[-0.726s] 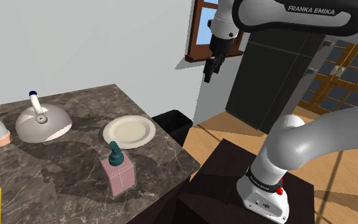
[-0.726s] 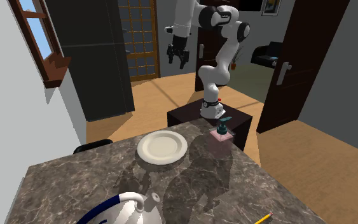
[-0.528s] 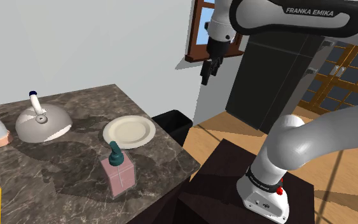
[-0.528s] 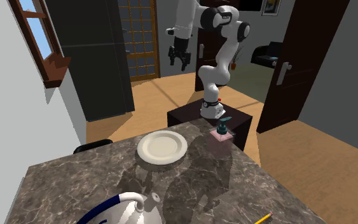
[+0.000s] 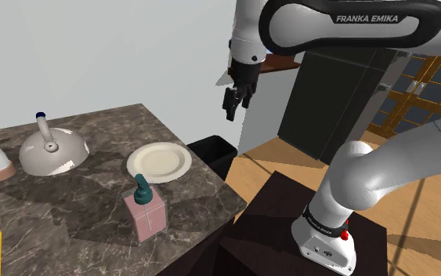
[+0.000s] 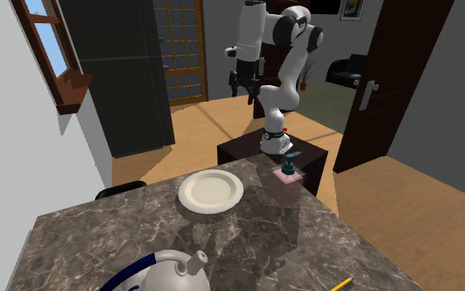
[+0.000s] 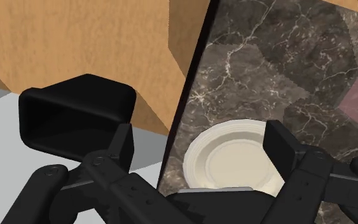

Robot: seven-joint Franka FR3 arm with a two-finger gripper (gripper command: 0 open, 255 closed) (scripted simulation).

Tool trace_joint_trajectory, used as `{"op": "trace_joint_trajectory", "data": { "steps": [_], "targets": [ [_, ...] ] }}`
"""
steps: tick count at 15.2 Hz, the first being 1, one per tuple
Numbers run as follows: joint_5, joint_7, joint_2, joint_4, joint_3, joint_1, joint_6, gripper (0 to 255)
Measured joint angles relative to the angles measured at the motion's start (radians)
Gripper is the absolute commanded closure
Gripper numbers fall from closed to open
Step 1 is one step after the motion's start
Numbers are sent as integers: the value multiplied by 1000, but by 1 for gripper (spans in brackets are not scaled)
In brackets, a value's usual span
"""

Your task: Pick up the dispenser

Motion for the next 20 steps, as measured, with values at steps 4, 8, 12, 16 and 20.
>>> {"op": "trace_joint_trajectory", "data": {
  "steps": [4, 8, 12, 16, 20],
  "targets": [
    [50, 96, 77, 26, 74, 21, 31, 0],
    [86, 197, 181, 88, 149, 37, 59, 0],
    [102, 293, 297, 160, 218, 48, 91, 0],
    [101, 399, 417, 244, 287, 63, 115, 0],
    [75, 510, 556, 349, 347, 85, 133, 0]
  ]
}}
